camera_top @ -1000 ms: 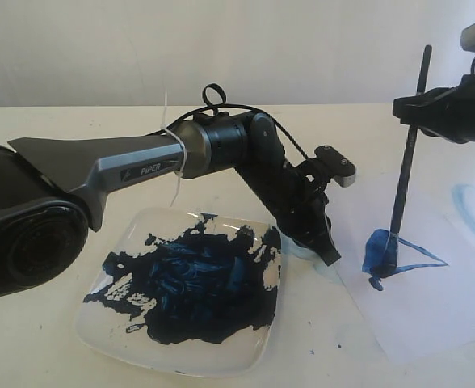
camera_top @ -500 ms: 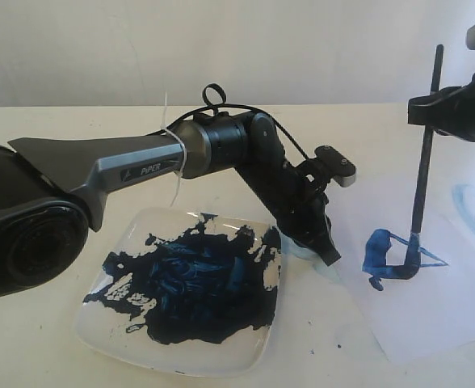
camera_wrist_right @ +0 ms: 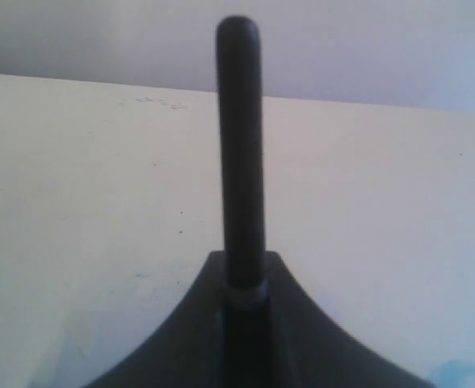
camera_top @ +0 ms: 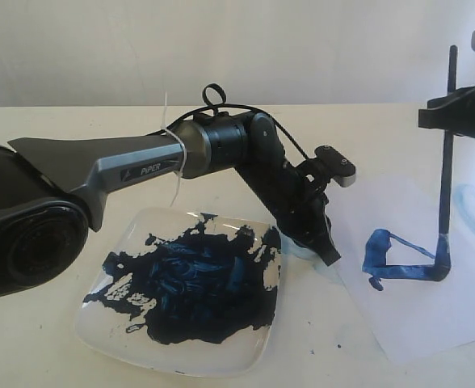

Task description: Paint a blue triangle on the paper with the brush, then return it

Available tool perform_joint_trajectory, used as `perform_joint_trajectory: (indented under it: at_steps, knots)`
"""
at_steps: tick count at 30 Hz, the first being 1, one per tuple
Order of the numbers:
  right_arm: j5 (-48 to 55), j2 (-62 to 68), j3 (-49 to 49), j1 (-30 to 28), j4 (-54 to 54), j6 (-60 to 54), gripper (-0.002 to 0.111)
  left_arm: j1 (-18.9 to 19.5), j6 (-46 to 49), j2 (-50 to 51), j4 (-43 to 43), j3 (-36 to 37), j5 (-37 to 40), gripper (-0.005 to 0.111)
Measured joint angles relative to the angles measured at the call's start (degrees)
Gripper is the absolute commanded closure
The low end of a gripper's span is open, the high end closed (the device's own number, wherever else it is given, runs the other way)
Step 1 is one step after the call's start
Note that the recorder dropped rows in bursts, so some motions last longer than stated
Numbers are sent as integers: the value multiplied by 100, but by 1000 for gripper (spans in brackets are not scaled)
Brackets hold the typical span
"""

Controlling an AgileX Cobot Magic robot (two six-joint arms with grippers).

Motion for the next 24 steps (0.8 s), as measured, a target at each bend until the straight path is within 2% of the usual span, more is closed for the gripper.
perform_joint_trajectory:
  at_steps: [14, 24]
  knots:
    - [202, -214, 0, 0, 227, -370, 108, 0, 0, 0, 0, 0, 11, 107]
    - [-896, -267, 0, 0, 1363, -1116, 108, 0, 0, 0, 0, 0, 11, 107]
